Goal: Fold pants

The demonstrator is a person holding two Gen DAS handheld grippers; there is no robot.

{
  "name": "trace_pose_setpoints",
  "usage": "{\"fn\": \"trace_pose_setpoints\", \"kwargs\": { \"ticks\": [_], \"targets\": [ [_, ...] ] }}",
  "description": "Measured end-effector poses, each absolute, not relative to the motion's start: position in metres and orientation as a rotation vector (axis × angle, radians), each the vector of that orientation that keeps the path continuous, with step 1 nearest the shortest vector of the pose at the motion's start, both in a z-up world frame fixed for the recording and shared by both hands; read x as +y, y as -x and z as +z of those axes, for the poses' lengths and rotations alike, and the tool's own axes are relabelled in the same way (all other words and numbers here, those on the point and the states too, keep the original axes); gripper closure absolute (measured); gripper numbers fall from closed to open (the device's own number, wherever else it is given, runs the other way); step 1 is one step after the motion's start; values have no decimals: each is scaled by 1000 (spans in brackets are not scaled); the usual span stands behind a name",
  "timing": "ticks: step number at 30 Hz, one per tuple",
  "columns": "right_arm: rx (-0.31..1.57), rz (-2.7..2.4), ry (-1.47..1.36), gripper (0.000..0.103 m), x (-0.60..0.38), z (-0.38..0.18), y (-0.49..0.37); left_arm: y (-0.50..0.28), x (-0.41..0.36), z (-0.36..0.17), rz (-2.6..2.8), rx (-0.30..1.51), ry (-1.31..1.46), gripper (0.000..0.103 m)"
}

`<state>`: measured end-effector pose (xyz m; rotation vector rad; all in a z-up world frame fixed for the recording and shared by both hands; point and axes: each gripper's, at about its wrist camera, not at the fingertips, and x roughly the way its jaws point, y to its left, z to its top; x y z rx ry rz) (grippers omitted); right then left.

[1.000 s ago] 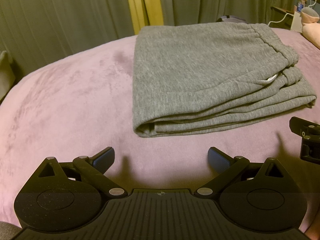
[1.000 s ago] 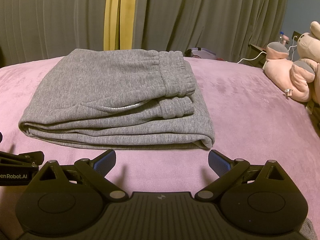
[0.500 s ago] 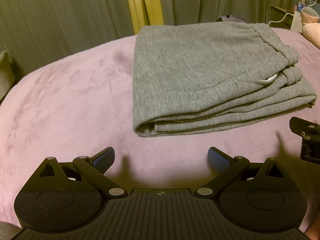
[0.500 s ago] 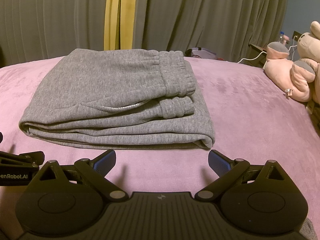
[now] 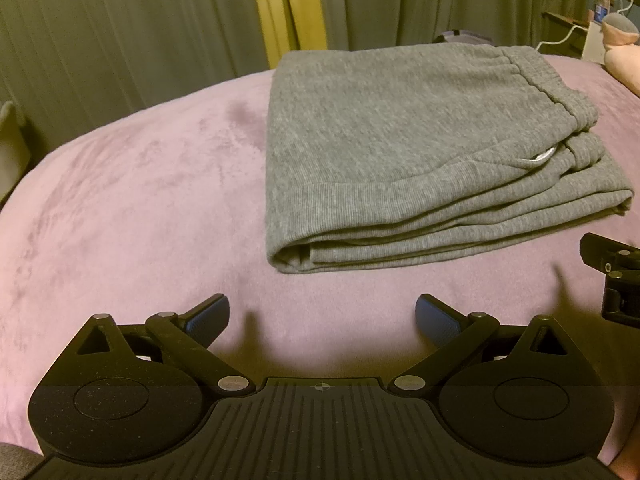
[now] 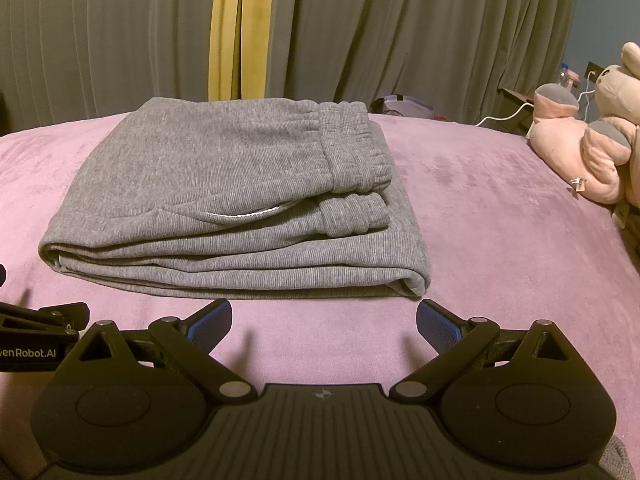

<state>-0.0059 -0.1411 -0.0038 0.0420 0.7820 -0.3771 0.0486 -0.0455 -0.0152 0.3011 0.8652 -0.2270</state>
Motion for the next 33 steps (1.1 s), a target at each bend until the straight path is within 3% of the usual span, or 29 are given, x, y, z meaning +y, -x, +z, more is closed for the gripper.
{"fn": "trace_pose_setpoints", "kwargs": {
  "ticks": [33],
  "targets": [
    [786,-375,-35,4,-140,-6,5,-48,-44,-17,-229,871,-303,1]
  ]
}}
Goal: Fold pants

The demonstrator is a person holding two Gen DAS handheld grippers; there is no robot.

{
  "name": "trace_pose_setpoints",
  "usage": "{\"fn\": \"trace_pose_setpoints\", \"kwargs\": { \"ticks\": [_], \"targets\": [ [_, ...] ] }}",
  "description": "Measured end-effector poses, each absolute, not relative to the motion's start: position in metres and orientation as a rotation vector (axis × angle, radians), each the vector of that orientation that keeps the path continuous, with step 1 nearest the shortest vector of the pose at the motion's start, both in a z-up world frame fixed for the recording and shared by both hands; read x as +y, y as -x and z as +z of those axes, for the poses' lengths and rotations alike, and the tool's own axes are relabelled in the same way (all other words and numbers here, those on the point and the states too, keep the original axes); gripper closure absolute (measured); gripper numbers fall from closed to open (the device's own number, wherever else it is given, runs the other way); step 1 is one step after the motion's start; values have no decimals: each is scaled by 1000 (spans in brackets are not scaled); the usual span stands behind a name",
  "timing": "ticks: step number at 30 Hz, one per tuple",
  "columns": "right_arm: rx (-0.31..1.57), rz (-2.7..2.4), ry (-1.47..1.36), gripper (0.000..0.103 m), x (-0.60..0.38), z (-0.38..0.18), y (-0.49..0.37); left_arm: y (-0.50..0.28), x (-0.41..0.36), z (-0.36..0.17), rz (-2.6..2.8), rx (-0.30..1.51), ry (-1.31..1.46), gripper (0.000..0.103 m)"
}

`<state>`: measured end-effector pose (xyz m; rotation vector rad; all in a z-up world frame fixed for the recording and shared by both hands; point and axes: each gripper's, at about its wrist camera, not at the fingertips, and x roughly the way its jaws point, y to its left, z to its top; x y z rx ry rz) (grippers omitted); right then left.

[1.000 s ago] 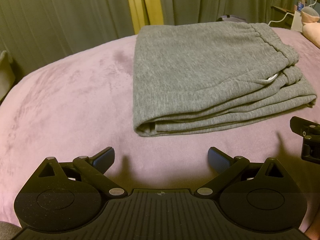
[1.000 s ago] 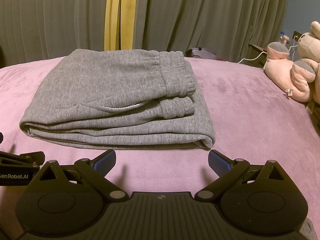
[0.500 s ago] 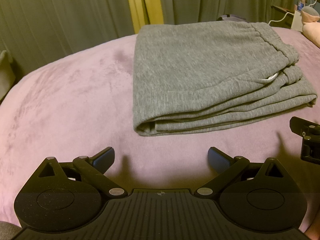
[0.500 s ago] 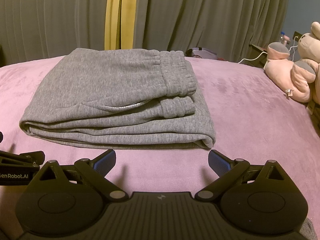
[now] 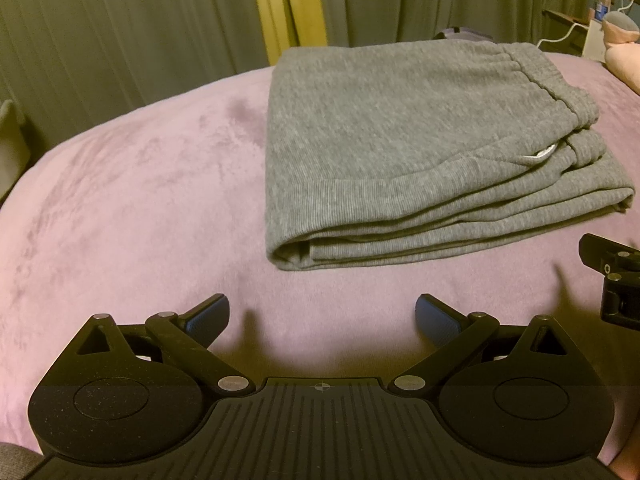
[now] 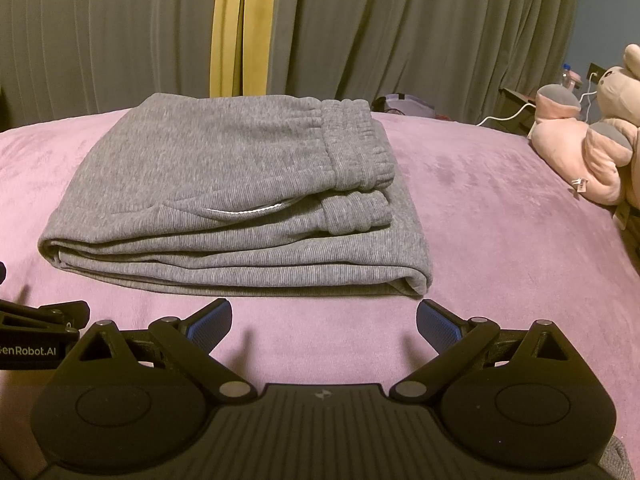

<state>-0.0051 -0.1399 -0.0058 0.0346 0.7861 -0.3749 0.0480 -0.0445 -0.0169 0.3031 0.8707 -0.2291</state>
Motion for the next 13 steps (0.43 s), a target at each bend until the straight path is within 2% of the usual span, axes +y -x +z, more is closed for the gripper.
{"fn": "trace_pose_setpoints", "kwargs": {
  "ticks": [13],
  "targets": [
    [788,-372,-33,4,-139,-7,6,-47,-40,-17,-239,860,-291,1]
  ]
}}
